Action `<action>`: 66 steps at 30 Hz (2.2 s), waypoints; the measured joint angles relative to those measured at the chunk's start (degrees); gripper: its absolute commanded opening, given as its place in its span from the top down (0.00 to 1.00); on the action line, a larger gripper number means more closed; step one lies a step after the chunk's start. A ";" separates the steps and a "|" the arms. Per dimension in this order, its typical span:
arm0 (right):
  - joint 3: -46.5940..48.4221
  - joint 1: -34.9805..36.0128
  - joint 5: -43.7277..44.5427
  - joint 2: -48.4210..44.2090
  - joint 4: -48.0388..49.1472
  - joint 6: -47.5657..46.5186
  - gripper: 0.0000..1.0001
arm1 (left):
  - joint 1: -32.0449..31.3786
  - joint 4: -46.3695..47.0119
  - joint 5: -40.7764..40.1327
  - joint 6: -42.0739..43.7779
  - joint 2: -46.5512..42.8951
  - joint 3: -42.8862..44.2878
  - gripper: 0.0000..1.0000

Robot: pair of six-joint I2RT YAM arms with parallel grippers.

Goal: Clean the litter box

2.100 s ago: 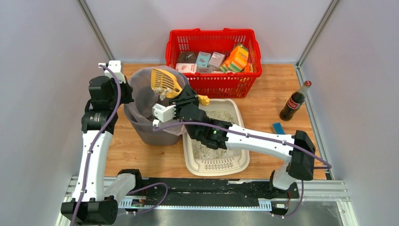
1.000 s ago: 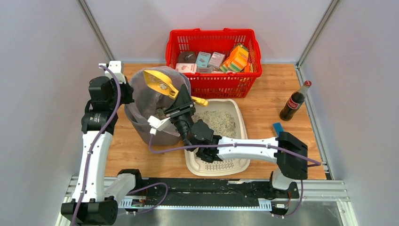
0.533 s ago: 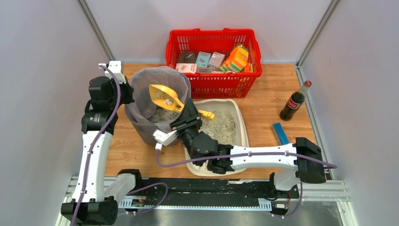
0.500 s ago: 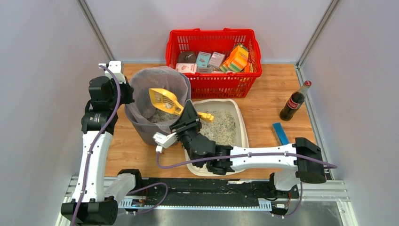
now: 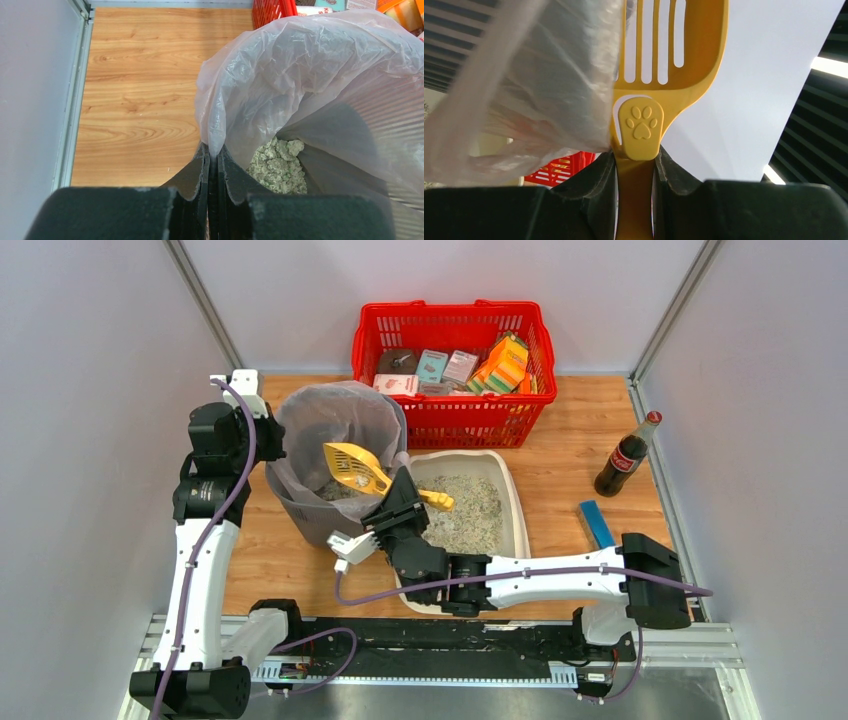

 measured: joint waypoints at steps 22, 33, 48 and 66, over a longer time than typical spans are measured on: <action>-4.81 7.26 3.74 -4.39 -4.48 2.29 1.00 | -0.87 1.40 4.76 -0.39 -1.18 -0.15 1.00; -2.01 3.17 6.19 -4.74 -0.04 -4.37 1.00 | -0.46 -1.09 2.73 -0.72 -0.07 -0.85 1.00; -2.93 3.74 7.21 -6.47 10.47 -12.87 1.00 | -0.33 -1.09 2.34 -0.87 0.07 -0.87 1.00; 7.30 2.54 8.26 -7.76 -18.69 13.53 1.00 | -0.44 -1.42 3.67 -1.33 0.44 -1.25 1.00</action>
